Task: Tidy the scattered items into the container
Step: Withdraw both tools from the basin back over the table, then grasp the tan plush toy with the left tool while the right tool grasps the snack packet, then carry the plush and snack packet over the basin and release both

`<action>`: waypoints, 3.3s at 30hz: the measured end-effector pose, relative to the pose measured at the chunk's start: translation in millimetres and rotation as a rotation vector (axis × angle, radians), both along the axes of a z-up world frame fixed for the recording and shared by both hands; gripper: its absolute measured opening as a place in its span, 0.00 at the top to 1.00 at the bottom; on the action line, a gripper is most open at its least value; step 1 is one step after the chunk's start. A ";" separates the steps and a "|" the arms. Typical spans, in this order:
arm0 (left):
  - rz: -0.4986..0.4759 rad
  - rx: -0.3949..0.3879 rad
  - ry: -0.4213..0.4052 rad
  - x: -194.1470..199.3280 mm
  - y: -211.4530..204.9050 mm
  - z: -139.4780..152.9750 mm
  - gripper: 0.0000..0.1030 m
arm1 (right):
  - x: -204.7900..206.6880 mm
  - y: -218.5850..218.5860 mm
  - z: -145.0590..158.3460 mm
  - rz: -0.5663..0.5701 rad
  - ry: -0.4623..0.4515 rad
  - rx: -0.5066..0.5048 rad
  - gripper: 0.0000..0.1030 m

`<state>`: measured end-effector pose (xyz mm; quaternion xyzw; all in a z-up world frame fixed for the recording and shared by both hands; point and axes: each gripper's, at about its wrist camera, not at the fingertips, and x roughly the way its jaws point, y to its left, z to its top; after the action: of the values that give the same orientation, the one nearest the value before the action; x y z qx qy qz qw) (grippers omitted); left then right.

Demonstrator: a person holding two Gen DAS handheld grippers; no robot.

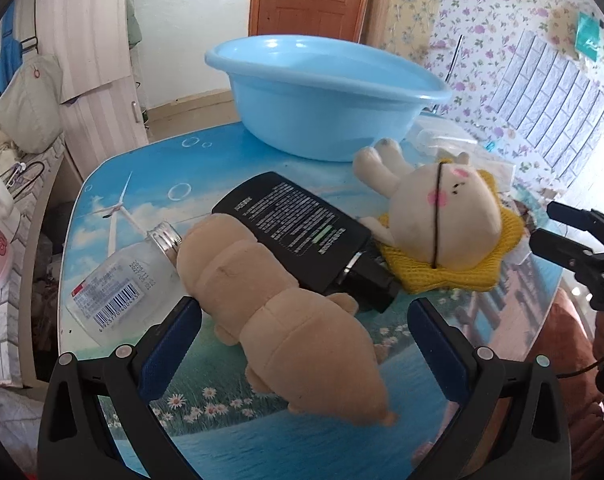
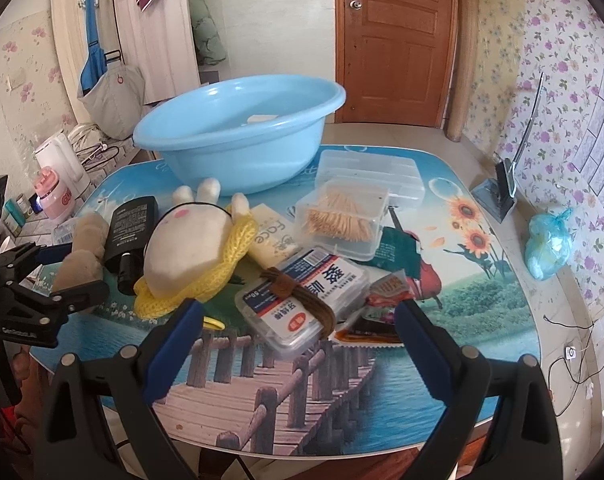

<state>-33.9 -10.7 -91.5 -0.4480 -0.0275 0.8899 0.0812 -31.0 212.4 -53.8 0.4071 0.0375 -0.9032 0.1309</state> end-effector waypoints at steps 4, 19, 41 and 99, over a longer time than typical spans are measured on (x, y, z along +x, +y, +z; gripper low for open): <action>0.002 0.003 -0.043 -3.2 -2.1 -11.2 0.00 | -5.1 -5.1 -7.4 0.001 -0.021 0.027 0.10; -0.027 0.001 -0.014 13.7 0.5 0.6 0.27 | -2.7 1.0 -7.6 0.034 -0.039 0.001 0.71; -0.015 -0.013 -0.047 19.0 0.8 -2.3 0.26 | -5.6 30.0 -7.8 -0.037 -0.066 -0.045 0.62; 0.015 0.010 0.142 17.0 -12.8 67.5 0.30 | -8.6 46.3 28.9 -0.087 0.076 -0.125 0.69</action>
<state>-16.9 -23.5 -23.9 -0.3829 -0.0296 0.9199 0.0787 -39.6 258.7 -24.8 0.3648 -0.0317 -0.9234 0.1151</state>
